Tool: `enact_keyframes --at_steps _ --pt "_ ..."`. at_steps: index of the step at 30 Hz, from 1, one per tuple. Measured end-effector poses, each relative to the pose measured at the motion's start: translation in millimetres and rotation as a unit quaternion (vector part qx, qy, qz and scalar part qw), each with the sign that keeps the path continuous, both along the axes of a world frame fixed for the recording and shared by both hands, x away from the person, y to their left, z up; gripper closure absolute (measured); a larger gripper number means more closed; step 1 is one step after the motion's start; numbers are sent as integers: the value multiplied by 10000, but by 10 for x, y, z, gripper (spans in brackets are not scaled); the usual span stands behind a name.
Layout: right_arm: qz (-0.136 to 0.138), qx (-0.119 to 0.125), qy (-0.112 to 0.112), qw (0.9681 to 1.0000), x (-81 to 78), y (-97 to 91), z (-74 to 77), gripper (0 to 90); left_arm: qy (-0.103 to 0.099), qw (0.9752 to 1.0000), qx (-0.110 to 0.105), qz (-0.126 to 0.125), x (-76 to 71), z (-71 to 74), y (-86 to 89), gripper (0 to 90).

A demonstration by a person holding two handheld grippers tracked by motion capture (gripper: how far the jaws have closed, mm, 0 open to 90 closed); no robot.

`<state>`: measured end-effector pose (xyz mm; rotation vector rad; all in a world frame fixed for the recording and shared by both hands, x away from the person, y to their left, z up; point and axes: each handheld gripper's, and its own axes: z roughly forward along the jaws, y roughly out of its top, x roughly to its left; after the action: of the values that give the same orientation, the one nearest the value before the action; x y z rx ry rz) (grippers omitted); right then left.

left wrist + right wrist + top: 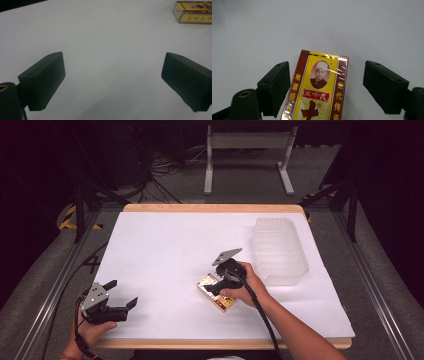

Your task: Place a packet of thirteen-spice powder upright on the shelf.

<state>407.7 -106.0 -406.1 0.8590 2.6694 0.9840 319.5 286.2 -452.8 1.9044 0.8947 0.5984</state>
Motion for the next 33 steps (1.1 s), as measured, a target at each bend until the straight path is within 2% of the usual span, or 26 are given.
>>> enact_keyframes --at_steps 3,5,7,10,12,15,19,26,30,33 --pt "30 -68 201 9998 58 100 -11 224 0 10000 20 -28 4 -1 1 58" --pt "-1 -246 216 9995 75 166 -15 224 -2 10000 30 -52 10 -2 -1 58" --pt "-8 -355 346 9988 93 226 -27 223 -1 10000 28 -66 14 -3 -7 58" --pt "-72 -525 610 9967 138 300 -61 218 14 9999 52 -110 23 -3 -12 57" --pt "-151 -669 635 9956 168 342 -89 220 32 9999 39 -118 25 -7 -19 57" --pt "-300 -795 813 9931 234 368 -159 219 37 9999 64 -153 34 -10 -19 58" --pt "-349 -831 974 9912 276 389 -170 221 72 9998 50 -174 43 -14 -18 58" --pt "-377 -1102 1031 9878 307 446 -147 259 80 9997 110 -220 46 -17 -30 59" --pt "-330 -1398 861 9859 277 517 -148 275 83 9996 114 -224 47 -17 -30 59" --pt "-305 -1412 828 9860 275 518 -146 284 93 9996 108 -238 49 -18 -29 59"
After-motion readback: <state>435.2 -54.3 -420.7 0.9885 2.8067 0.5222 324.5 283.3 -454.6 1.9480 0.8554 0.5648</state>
